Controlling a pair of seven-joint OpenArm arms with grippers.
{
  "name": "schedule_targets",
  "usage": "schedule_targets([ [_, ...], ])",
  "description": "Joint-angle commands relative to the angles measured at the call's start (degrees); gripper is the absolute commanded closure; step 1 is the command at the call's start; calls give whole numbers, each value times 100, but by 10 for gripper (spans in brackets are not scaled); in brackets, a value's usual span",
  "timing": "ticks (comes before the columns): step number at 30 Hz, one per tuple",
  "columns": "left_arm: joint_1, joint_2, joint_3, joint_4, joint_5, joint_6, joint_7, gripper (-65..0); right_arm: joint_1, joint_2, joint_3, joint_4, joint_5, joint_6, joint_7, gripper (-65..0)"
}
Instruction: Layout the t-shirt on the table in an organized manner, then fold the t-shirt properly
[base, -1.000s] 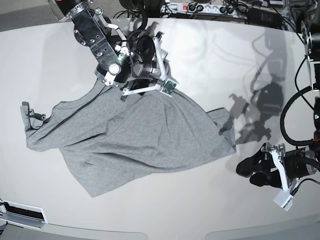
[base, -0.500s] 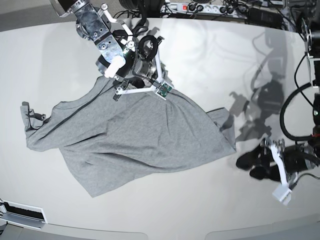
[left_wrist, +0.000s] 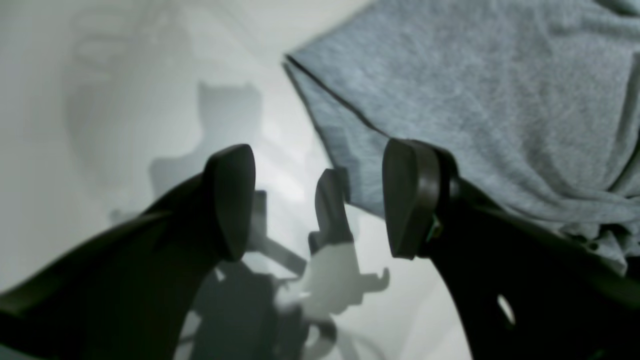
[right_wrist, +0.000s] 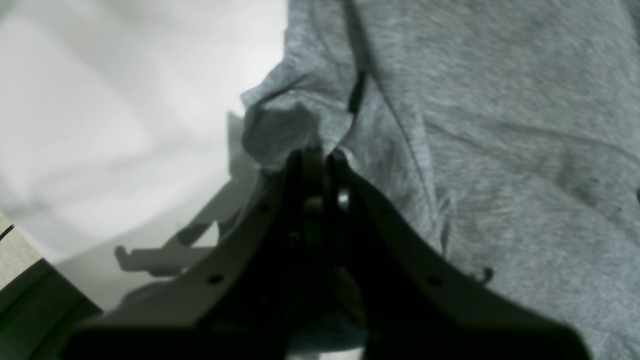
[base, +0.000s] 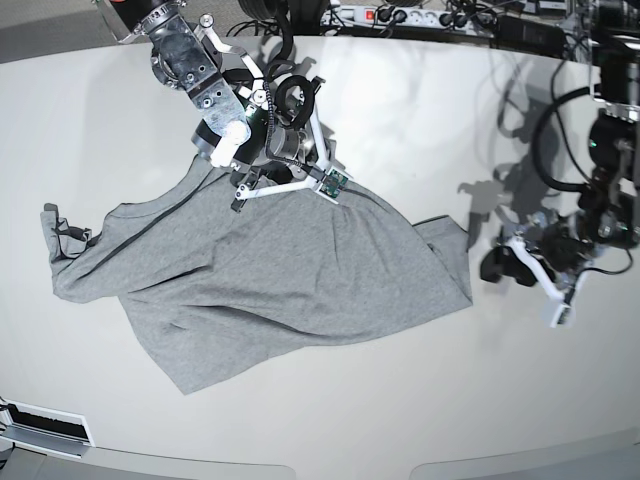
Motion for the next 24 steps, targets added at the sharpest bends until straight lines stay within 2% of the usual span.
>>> schedule_targets([
  [1, -131, -4, -48, -35, 24, -46, -205, -406, 79, -22, 17, 98, -2, 50, 46, 0],
  [6, -168, 269, -48, -883, 92, -92, -835, -406, 83, -22, 17, 98, -24, 83, -136, 0],
  [9, -282, 428, -48, -1384, 68, -74, -975, -406, 111, -22, 17, 98, -308, 79, -153, 0],
  [15, -328, 649, -48, -1904, 92, -120, -1558, -406, 175, -20, 17, 98, -295, 33, -199, 0],
  [21, -321, 820, -48, -1928, 286, -114, -1613, -404, 223, -22, 17, 98, -297, 44, -192, 0],
  [23, -323, 833, -48, -1930, 286, 70, -1628, -354, 236, -20, 17, 98, -297, 44, -210, 0],
  [24, -326, 833, -48, -1930, 289, 238, -1659, -289, 243, -22, 17, 101, -297, 42, -216, 0],
])
